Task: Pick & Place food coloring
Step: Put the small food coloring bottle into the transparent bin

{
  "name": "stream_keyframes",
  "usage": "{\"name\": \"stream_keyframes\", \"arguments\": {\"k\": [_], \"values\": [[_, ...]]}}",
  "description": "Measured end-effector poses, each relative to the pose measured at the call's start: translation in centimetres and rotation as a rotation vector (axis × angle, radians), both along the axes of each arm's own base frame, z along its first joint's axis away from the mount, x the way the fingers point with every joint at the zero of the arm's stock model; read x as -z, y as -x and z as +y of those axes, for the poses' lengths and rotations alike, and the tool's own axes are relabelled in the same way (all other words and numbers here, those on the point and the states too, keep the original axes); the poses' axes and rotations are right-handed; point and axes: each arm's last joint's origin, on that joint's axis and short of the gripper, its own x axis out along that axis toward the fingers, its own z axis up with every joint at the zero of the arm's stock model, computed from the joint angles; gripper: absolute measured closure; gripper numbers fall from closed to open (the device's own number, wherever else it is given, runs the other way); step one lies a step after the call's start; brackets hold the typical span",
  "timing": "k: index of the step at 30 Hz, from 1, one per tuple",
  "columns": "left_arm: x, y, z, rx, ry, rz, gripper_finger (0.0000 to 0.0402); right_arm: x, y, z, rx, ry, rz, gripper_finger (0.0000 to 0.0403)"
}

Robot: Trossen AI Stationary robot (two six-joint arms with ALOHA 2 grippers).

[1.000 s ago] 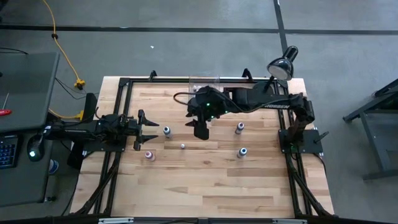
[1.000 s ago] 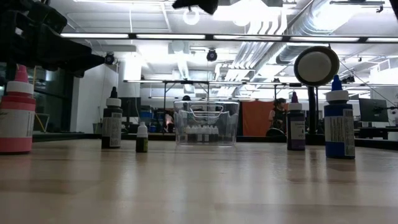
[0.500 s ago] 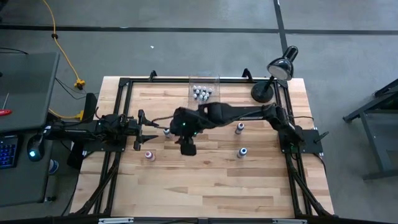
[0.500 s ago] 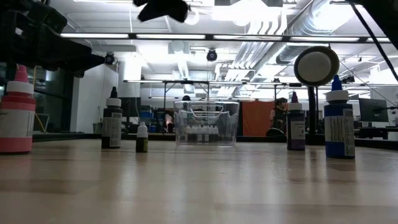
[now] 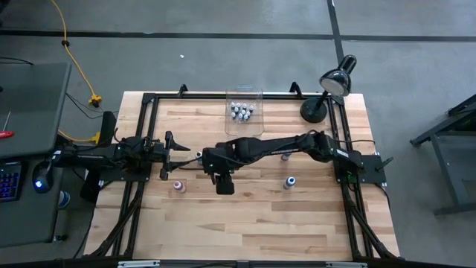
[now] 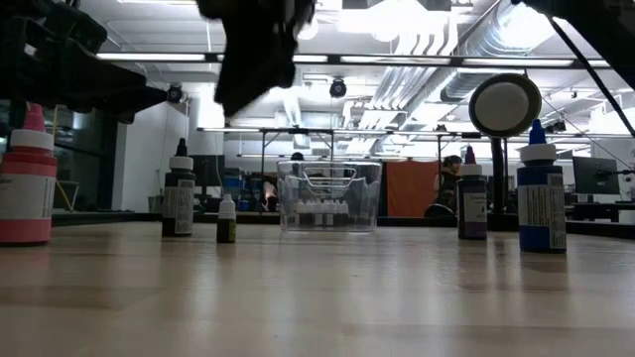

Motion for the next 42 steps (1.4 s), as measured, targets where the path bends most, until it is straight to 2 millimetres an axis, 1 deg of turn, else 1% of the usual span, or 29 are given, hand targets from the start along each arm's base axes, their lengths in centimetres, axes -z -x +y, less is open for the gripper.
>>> {"name": "stream_keyframes", "arguments": {"k": [3, 9, 15, 18, 21, 24, 27, 29, 37, 42], "values": [[0.0, 0.0, 0.0, 0.0, 0.0, 0.0, 0.0163, 1.1, 0.0, 0.0, 0.024, -0.011, 0.057, 0.0235], [0.0, 0.0, 0.0, 0.0, 0.0, 0.0, 0.0163, 2.3, -0.3, -0.5, 0.052, -0.018, 0.097, 0.0235], [0.0, 0.0, 0.0, 0.001, 0.0, 0.0, 0.0163, 4.7, -0.8, -1.3, 0.062, -0.012, 0.155, 0.0235], [0.0, 0.0, 0.0, 0.001, 0.0, 0.0, 0.0163, 5.1, -1.0, -1.8, 0.07, -0.011, 0.162, 0.0236], [0.0, 0.0, 0.0, 0.001, 0.0, 0.0, 0.0163, 5.9, -1.2, -2.2, 0.084, -0.017, 0.142, 0.0236], [0.0, 0.0, 0.0, 0.001, 0.0, 0.0, 0.0163, 7.1, -1.2, -2.4, 0.096, -0.066, 0.162, 0.0235], [0.0, 0.0, 0.0, 0.001, 0.0, 0.0, 0.0163, 8.4, -1.4, -2.2, 0.094, -0.125, 0.132, 0.0235], [0.0, 0.0, 0.0, 0.001, 0.0, 0.0, 0.0163, 9.2, -1.4, -2.2, 0.109, -0.13, 0.131, 0.0235], [0.0, 0.0, 0.0, 0.001, 0.0, 0.0, 0.0163, 9.9, -1.3, -2.2, 0.116, -0.129, 0.098, 0.0235], [0.0, 0.0, 0.0, 0.001, 0.0, 0.0, 0.0163, 9.8, -1.6, -2.3, 0.115, -0.132, 0.063, 0.0235]]}}
